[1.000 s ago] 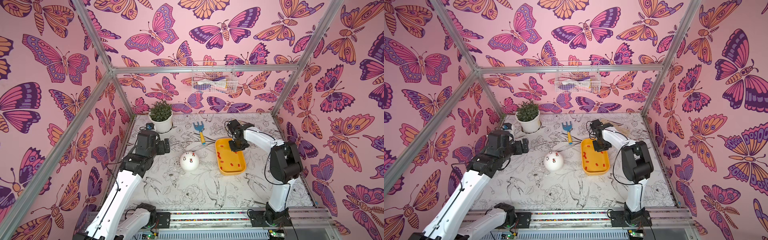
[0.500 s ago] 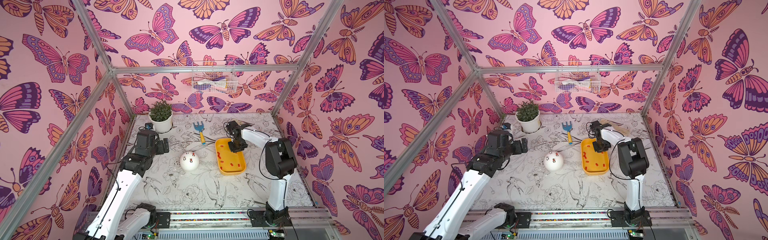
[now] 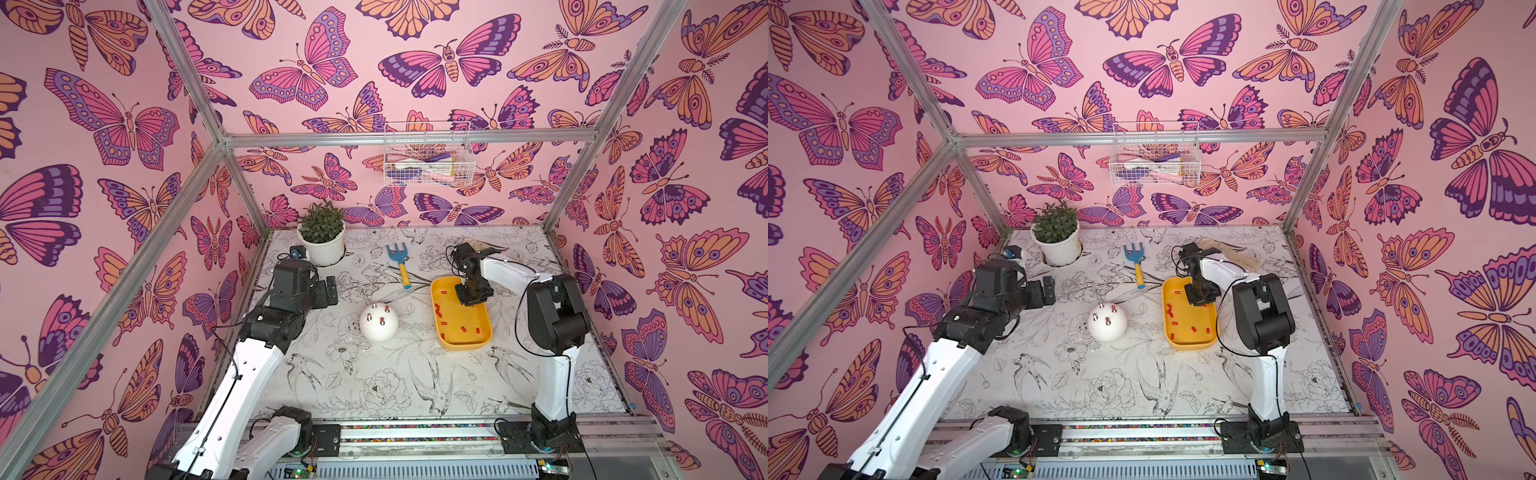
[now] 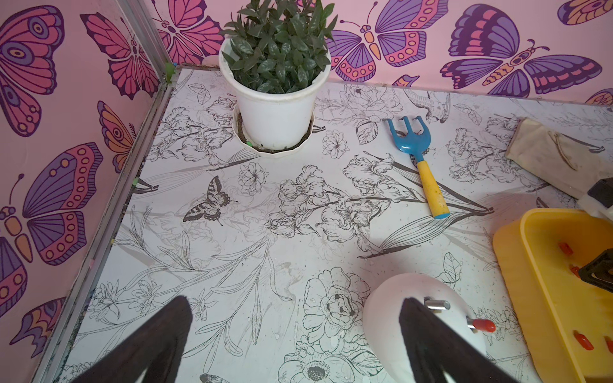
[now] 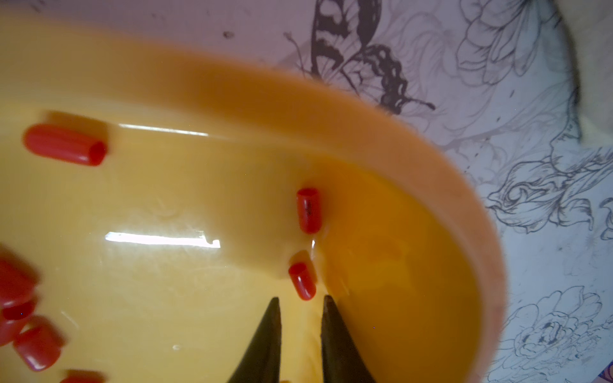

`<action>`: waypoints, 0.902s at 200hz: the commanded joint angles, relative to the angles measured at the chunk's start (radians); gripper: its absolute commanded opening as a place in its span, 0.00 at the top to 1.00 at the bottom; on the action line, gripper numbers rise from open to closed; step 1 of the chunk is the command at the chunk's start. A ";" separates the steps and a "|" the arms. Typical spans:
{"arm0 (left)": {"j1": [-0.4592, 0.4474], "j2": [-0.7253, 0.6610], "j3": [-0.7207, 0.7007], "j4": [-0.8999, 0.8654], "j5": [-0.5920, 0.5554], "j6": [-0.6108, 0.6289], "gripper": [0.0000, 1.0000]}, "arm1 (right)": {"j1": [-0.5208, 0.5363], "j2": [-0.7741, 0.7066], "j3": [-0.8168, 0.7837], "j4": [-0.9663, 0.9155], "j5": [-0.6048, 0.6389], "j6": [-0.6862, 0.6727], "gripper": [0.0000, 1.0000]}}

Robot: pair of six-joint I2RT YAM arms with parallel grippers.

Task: Cover the protruding screws with screw protection sleeves
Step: Adjust the screw protection sleeve in the storage box.

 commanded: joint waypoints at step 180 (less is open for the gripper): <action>0.015 -0.003 -0.015 0.010 0.026 -0.008 0.00 | -0.008 0.044 0.034 -0.010 0.012 -0.010 0.78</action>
